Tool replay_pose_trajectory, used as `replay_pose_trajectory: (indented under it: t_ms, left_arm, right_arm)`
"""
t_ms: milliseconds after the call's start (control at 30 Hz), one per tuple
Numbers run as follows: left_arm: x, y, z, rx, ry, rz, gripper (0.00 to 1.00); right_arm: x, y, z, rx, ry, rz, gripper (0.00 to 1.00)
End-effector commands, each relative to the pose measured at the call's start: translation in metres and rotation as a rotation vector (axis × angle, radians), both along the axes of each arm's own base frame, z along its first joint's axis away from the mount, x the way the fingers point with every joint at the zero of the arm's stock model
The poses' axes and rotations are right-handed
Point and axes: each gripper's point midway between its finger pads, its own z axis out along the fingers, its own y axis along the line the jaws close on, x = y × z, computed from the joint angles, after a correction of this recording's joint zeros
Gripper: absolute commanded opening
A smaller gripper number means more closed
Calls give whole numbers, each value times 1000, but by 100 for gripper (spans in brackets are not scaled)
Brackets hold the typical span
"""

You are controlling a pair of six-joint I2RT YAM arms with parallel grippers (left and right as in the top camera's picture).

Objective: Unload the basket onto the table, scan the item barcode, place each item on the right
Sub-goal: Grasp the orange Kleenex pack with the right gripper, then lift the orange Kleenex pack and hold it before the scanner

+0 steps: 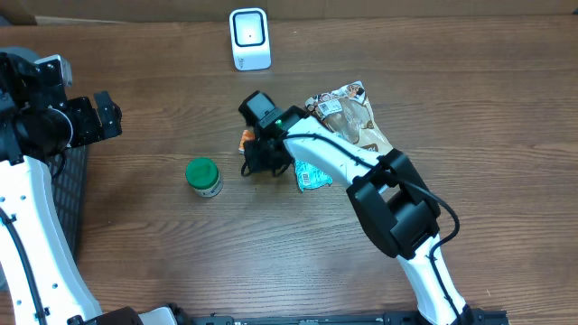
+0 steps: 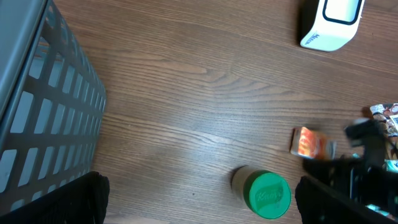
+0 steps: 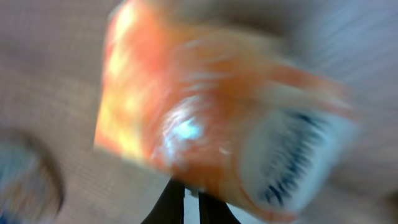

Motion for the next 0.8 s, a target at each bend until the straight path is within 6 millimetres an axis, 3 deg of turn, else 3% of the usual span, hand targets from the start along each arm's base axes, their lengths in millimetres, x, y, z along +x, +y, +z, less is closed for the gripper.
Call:
replay_pose_trajectory:
  t_ms: [0, 100, 200, 267, 567, 767]
  left_arm:
    - [2, -2, 0, -1, -5, -19, 100]
    - [2, -2, 0, -1, -5, -19, 100]
    - [2, -2, 0, -1, -5, -19, 100]
    - [2, -2, 0, -1, -5, -19, 99]
    - [2, -2, 0, -1, -5, -19, 100]
    - [2, -2, 0, -1, -5, -19, 100]
  right_arm:
    - [37, -29, -3, -108, -136, -147, 7]
    - [77, -43, 10, -129, -293, -230, 8]
    - [107, -43, 25, -79, -397, -221, 11]
    - [116, -41, 30, -42, -420, -191, 13]
    - [91, -14, 59, 308, -164, -52, 49]
    - [86, -11, 45, 323, -122, -32, 55]
